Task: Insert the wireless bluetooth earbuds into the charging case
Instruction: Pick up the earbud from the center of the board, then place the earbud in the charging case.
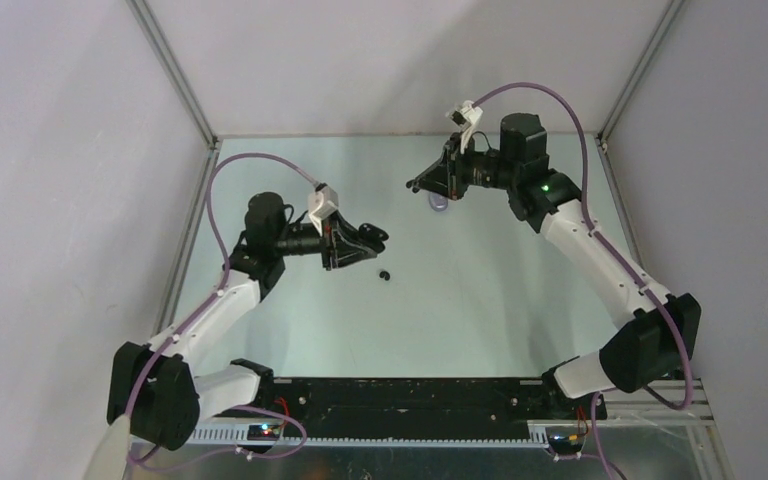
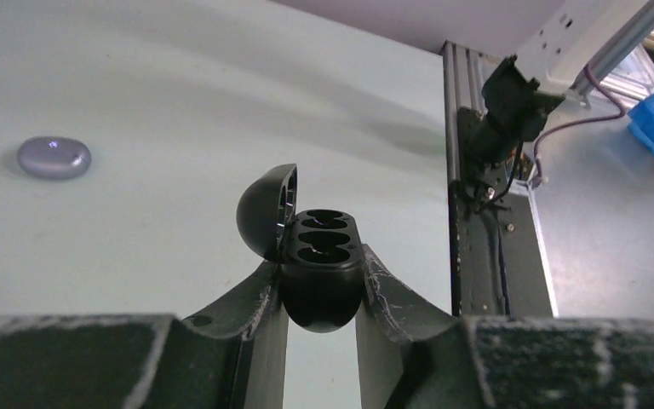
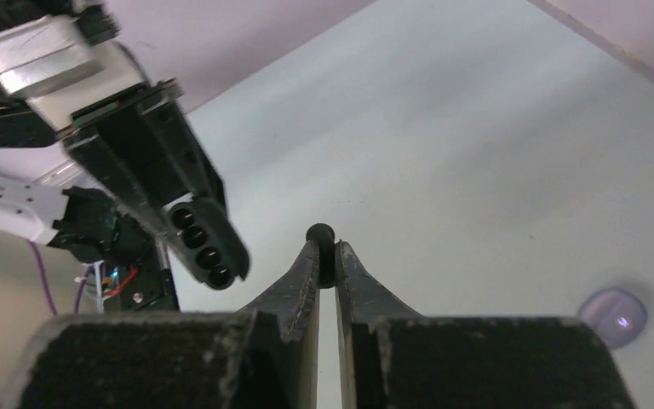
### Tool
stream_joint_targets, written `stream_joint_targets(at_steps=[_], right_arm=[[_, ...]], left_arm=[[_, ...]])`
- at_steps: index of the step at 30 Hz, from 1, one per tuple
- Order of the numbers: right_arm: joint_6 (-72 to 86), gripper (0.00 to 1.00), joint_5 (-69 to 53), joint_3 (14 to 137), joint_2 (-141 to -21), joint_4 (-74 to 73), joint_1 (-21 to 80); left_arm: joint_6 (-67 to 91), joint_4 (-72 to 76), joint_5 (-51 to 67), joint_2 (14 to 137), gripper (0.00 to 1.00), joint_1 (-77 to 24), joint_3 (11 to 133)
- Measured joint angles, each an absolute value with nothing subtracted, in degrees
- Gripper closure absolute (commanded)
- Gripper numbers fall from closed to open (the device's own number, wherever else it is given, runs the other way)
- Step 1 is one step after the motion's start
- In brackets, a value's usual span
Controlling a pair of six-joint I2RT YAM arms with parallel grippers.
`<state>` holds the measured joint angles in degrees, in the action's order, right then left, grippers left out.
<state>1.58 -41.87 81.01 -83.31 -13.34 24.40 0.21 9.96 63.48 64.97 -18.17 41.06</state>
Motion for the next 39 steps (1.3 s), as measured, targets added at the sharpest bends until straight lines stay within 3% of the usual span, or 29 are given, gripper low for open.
stream_joint_targets(at_steps=[13, 39], right_arm=[[4.03, 1.00, -49.25, 78.52, -79.57, -10.76, 29.61], [-1.72, 1.00, -51.55, 75.46, -79.37, -10.83, 35.46]], left_arm=[[28.27, 39.48, 57.95, 69.80, 1.00, -20.18, 38.09], [34.11, 46.54, 60.77, 72.16, 1.00, -24.49, 37.69]])
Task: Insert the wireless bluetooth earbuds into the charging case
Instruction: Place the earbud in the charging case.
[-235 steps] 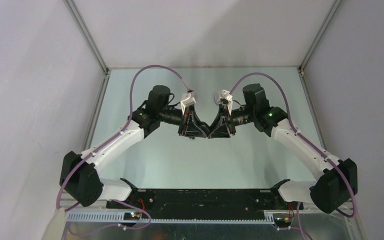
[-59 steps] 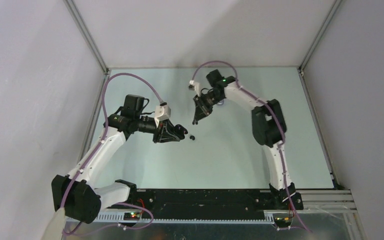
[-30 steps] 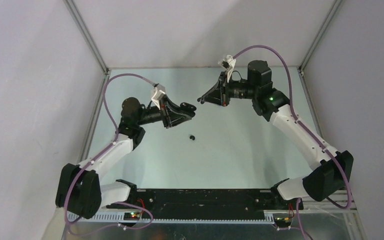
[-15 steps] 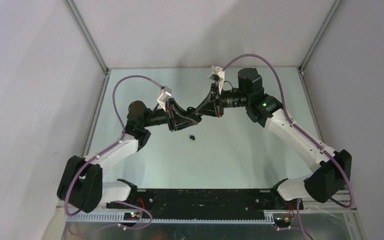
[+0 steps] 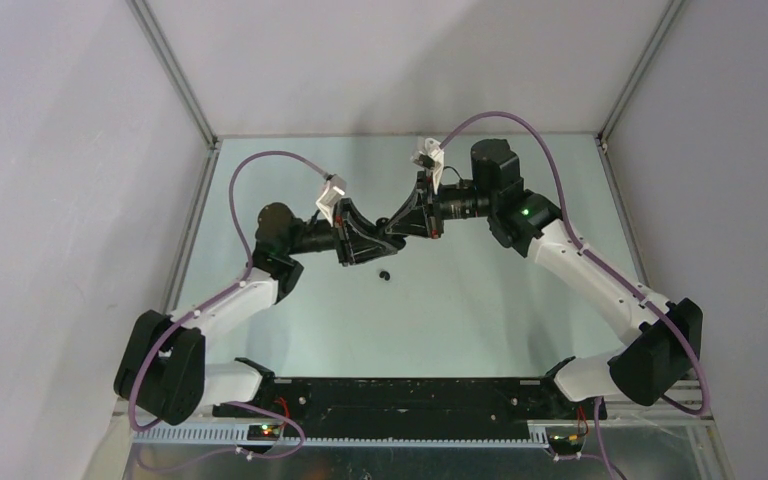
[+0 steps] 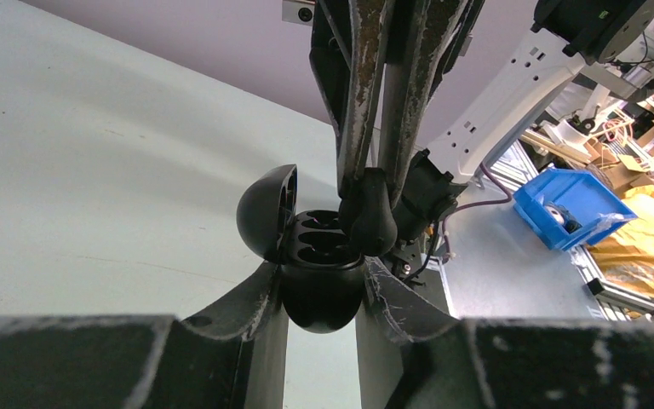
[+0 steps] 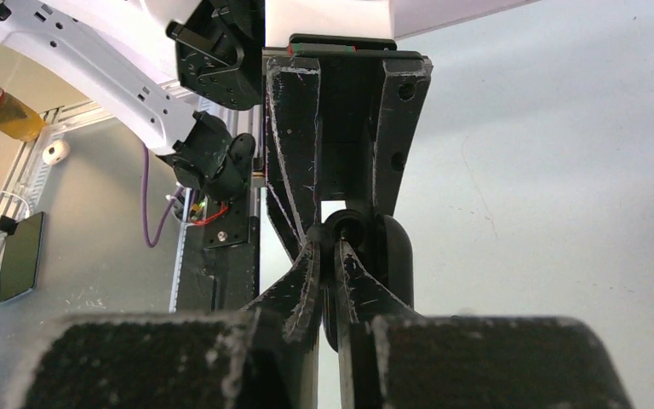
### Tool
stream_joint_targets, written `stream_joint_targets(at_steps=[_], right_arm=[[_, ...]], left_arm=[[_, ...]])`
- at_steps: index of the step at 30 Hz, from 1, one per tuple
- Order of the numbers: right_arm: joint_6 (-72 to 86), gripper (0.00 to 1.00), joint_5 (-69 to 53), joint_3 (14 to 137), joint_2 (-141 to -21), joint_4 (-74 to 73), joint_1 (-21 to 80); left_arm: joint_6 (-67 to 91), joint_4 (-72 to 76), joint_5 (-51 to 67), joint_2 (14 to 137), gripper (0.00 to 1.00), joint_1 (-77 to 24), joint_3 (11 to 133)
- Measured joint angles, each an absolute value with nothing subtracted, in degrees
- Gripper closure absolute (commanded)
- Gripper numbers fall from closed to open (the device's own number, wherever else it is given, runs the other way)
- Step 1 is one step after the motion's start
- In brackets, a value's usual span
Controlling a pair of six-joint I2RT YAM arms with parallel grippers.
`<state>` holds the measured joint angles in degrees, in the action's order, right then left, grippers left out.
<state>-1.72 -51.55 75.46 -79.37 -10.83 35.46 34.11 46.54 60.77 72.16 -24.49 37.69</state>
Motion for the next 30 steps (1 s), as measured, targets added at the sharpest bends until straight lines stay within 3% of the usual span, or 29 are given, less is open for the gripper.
stream_joint_targets(at_steps=[30], right_arm=[[-3.03, 1.00, -47.99, 75.44, -79.88, -10.92, 37.28]], left_arm=[[33.39, 47.31, 61.65, 70.37, 1.00, -24.53, 36.38]])
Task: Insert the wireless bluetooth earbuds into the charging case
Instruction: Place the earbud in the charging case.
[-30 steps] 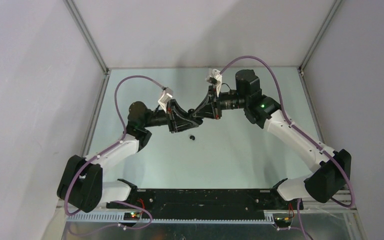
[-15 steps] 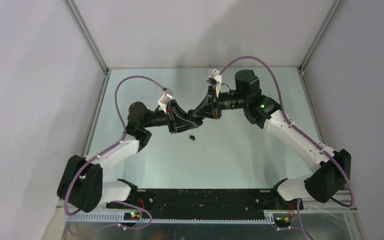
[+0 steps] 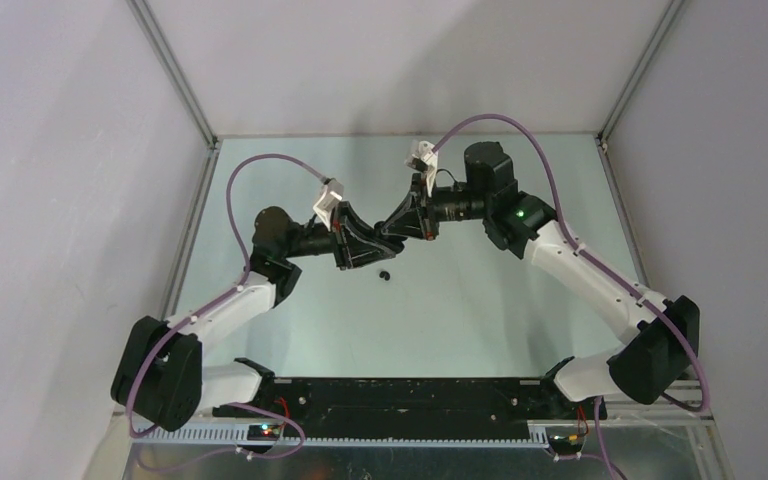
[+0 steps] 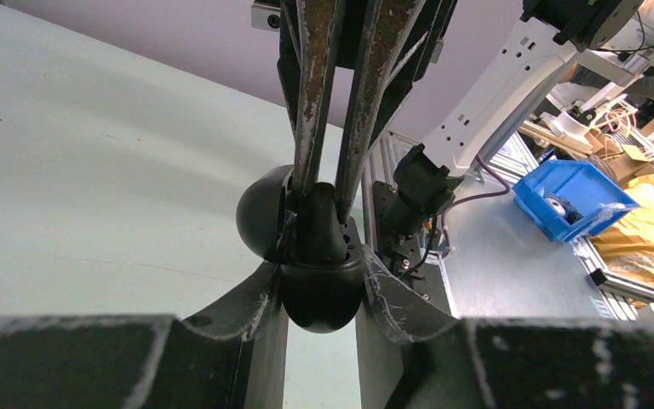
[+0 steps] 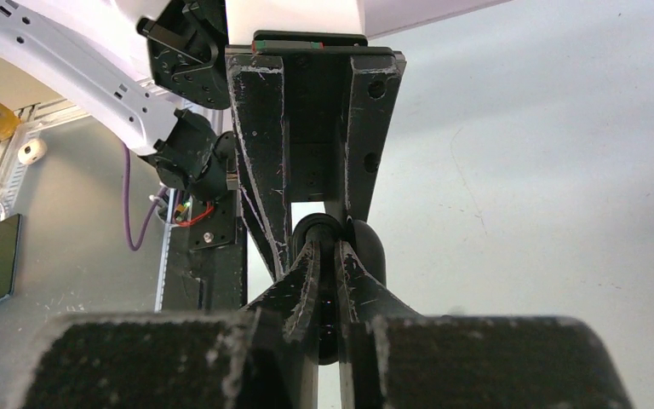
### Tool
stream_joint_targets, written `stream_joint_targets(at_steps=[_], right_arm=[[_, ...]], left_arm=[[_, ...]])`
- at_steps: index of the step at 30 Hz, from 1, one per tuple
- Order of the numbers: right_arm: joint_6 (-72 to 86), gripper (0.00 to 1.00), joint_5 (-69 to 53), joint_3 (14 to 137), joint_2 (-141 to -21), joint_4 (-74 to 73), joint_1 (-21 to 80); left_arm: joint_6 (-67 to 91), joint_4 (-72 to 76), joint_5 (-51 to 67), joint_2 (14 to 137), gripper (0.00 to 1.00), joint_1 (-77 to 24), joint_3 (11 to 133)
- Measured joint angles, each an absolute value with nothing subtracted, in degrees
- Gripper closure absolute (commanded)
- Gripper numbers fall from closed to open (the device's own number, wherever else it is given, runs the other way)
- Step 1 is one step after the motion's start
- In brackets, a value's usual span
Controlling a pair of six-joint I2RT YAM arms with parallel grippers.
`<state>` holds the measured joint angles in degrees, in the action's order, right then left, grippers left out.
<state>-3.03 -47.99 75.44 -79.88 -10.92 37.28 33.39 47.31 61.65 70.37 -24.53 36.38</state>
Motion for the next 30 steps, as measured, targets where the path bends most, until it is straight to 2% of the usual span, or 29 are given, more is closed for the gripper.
stream_joint_targets(at_steps=[8, 10, 13, 15, 24, 30], right_arm=[[-3.03, 0.99, -48.80, 75.44, -80.09, -11.05, 37.78], [-3.05, 0.93, -49.06, 75.44, -80.09, -10.96, 37.78], [-3.05, 0.72, -49.67, 75.44, -80.09, -10.83, 37.78], [-2.96, 0.65, -50.30, 75.44, -80.09, -10.90, 37.76], [-0.40, 0.53, -57.12, 75.50, -78.70, -12.21, 34.20], [1.74, 0.52, -62.17, 75.92, -74.56, -11.64, 28.99]], left_arm=[[32.99, 47.44, 61.69, 69.84, 1.00, -24.53, 36.38], [32.93, 47.37, 61.73, 69.41, 1.00, -24.53, 36.38], [32.29, 46.89, 61.80, 68.86, 1.00, -24.60, 36.38], [31.27, 46.02, 61.89, 68.40, 1.00, -24.64, 36.38], [25.91, 40.75, 61.95, 66.94, 1.00, -24.64, 36.38], [22.28, 36.42, 62.33, 66.19, 1.00, -24.64, 36.51]])
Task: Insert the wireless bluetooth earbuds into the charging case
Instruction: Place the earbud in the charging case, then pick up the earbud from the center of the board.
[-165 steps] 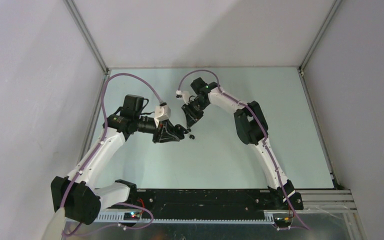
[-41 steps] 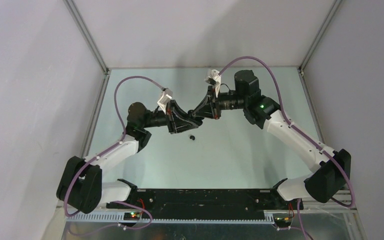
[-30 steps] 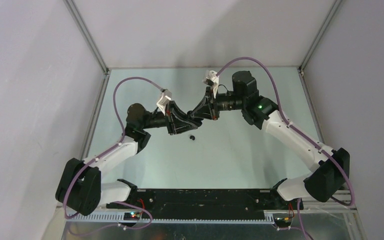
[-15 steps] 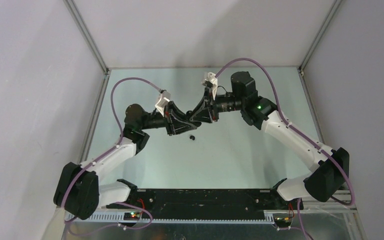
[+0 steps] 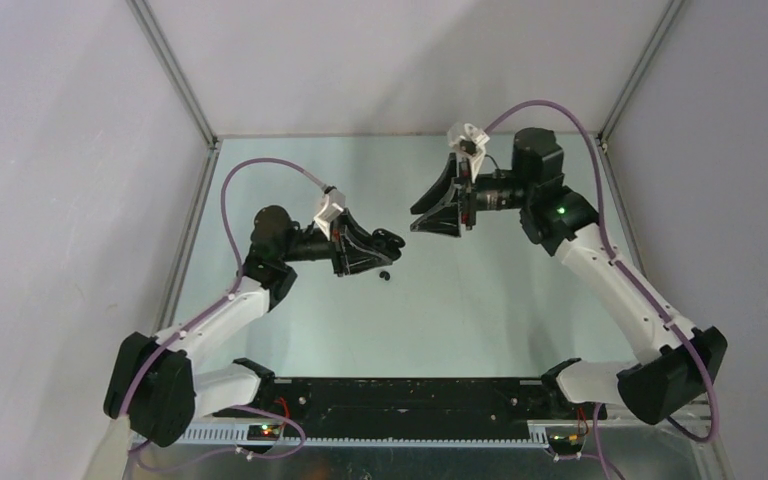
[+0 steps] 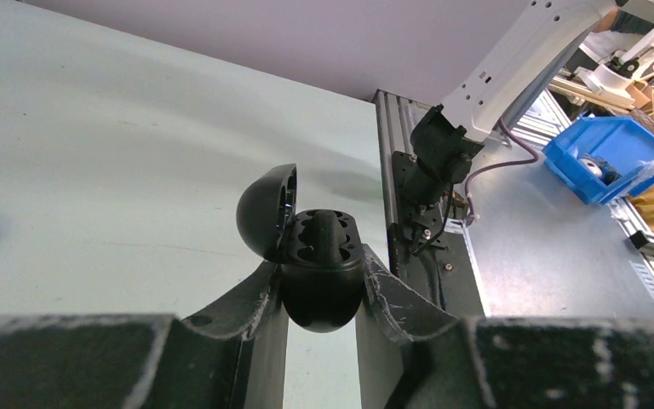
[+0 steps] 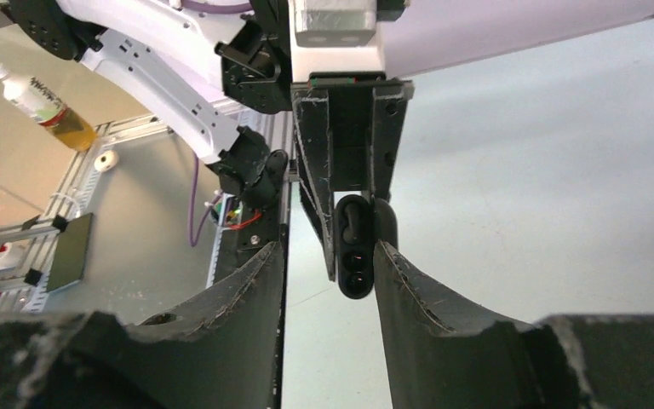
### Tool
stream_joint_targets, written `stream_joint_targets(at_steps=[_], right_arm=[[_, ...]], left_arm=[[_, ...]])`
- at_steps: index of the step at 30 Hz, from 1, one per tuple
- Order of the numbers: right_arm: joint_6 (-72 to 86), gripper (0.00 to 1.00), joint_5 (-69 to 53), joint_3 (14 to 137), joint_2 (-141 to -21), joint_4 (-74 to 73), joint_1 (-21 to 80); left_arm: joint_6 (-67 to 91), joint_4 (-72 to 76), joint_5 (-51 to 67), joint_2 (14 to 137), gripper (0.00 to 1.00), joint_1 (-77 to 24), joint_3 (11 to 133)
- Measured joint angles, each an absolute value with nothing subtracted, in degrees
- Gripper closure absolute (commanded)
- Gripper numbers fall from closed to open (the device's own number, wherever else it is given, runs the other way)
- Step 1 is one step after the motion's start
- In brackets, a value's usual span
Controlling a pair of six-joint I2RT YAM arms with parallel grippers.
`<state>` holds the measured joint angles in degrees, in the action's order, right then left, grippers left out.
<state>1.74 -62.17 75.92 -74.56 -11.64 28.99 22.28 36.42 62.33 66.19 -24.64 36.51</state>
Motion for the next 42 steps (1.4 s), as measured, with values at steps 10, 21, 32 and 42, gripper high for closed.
stream_joint_targets(at_steps=[10, 21, 32, 42], right_arm=[[-5.82, 0.48, -51.83, 75.85, -75.29, -13.15, 26.39], [-7.09, 0.54, -36.99, 75.81, -100.88, -18.20, 27.59], [-6.07, 0.70, -35.59, 83.77, -114.32, -27.51, 33.71], [-10.04, 0.72, -34.98, 97.65, -126.26, -35.40, 34.39]], left_arm=[[1.28, 9.78, 64.90, 62.65, 1.00, -24.64, 44.25], [-17.74, -12.34, 67.00, 59.31, 1.00, -24.64, 49.36], [-20.03, -14.11, 67.79, 59.18, 0.99, -24.64, 49.28], [-20.18, -14.13, 67.79, 59.20, 1.00, -24.64, 49.15]])
